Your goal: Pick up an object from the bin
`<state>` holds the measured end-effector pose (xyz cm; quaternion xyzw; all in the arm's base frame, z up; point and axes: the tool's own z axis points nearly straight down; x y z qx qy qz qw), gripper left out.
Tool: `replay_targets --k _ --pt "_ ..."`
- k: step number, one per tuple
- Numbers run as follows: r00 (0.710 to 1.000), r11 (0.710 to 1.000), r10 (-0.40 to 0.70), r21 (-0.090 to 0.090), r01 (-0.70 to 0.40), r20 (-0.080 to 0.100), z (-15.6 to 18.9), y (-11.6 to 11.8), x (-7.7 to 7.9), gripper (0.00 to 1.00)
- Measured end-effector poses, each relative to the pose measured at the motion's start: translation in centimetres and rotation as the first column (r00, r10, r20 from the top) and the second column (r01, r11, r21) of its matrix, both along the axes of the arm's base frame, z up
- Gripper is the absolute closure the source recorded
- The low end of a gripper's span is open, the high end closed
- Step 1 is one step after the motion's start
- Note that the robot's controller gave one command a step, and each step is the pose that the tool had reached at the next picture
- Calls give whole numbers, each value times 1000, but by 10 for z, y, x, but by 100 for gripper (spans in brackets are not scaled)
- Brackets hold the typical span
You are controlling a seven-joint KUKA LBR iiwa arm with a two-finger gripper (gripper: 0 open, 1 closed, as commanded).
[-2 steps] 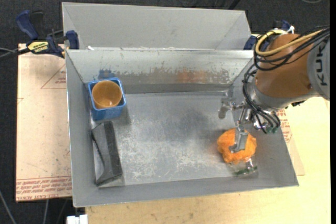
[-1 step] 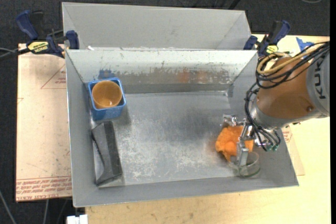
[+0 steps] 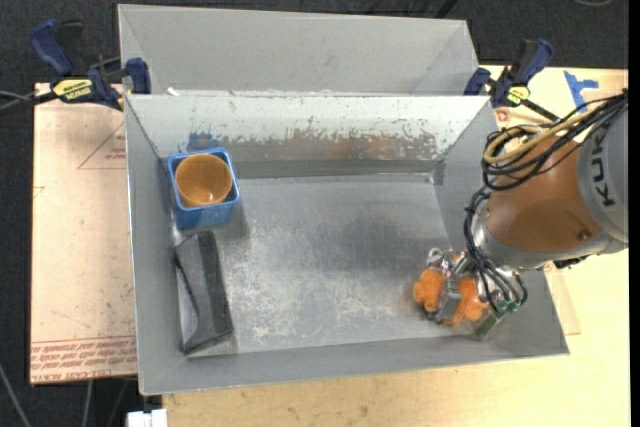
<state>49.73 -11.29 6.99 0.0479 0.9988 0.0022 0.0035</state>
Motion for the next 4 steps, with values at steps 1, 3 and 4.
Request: replay_targets --k 1,3,4 --pt "1000 1000 0 0 0 0 0 0 0 100" --pt "1000 1000 1 1 -1 -5 9 1 -1 100" --pt "1000 1000 1 2 -1 -6 27 1 -2 100"
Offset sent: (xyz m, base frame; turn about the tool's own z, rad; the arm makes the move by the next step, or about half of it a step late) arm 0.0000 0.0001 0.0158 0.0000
